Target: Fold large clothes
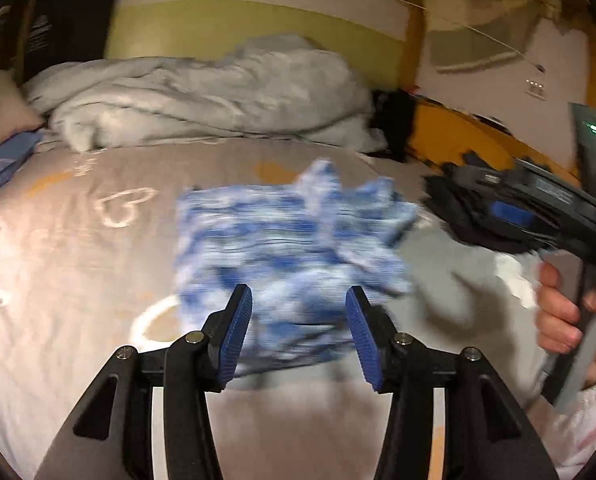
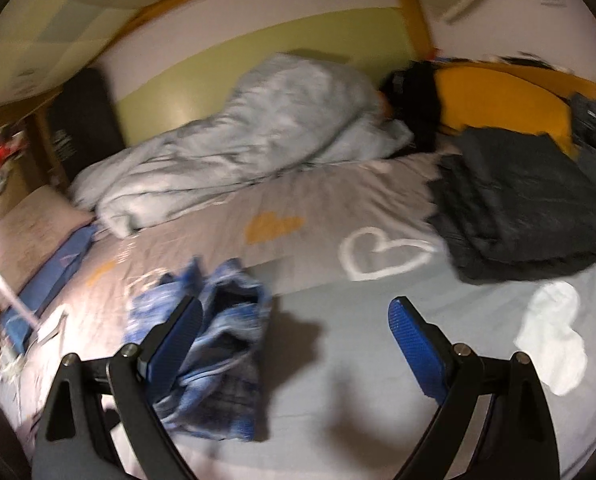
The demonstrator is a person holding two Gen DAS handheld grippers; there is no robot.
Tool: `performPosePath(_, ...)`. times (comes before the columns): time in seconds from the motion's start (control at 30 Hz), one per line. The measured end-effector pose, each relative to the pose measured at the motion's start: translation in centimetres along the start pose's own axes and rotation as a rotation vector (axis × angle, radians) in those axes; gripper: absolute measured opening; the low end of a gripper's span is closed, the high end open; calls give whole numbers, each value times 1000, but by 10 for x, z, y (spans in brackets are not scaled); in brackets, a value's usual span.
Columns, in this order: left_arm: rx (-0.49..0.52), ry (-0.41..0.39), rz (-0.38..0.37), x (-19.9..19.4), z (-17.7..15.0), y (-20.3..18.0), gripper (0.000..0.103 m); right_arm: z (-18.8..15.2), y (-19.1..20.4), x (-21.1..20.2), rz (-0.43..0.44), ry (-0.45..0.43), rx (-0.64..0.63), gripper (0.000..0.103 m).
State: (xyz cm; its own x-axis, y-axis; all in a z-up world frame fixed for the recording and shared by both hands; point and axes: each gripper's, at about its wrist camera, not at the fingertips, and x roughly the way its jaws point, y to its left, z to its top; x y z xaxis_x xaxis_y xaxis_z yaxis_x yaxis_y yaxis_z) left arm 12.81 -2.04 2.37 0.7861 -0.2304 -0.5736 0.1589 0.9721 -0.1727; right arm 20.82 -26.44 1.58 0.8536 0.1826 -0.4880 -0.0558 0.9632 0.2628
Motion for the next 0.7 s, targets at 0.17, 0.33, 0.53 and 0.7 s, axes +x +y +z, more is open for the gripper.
performPosePath(0.17,-81,35,78,18,-8,35,50,-12,40,4,187,23,-120,79)
performPosePath(0.33,-162,115,71,40,-30,54,52,-28,69,24,311,116,-155,50)
performPosePath(0.53,-179,116,54,40,-37,55,55,-43,77,65,256,202,-146,26)
performPosePath(0.7,-186,124,47,36,-38,55,58,-41,57,64,212,196,-64,6)
